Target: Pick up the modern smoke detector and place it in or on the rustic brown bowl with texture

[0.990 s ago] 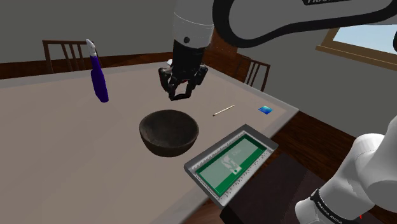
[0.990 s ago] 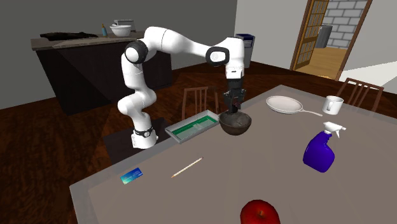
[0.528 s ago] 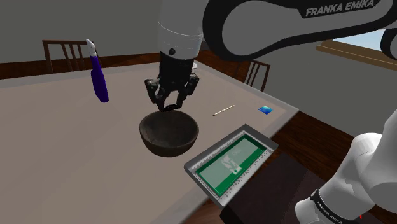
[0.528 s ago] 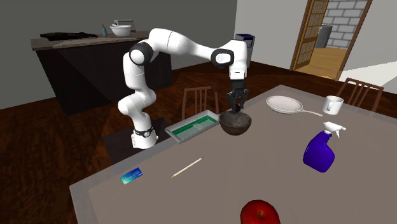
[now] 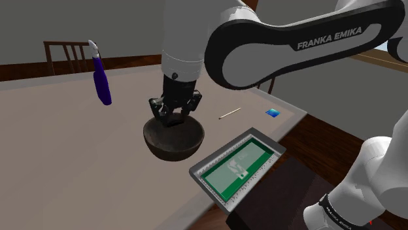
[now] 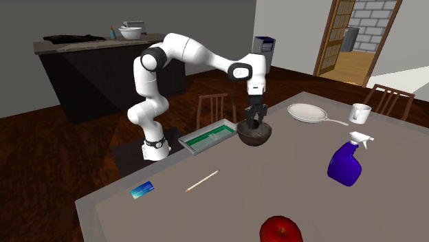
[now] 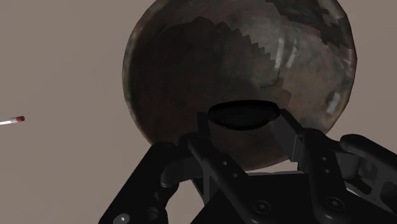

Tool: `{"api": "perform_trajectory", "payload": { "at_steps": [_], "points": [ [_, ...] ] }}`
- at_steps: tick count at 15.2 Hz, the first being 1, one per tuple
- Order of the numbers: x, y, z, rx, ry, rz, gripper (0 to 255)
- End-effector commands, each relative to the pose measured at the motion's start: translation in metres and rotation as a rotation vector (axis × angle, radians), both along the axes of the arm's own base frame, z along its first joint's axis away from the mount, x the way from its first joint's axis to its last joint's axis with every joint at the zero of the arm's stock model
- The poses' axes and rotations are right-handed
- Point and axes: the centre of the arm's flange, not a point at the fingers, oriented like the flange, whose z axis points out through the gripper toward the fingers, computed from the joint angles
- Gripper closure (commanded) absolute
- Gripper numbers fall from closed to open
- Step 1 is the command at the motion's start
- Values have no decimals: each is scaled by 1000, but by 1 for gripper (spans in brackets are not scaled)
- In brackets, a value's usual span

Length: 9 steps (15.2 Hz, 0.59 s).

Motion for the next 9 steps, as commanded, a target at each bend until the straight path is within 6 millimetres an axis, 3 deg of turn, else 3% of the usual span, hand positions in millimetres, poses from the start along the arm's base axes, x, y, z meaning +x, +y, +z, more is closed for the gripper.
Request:
{"api": "perform_trajectory", "payload": {
  "at_steps": [1,9],
  "points": [
    [0,-1,-10,0,0,0,255],
    [0,-1,-16,0,0,0,255]
  ]
}}
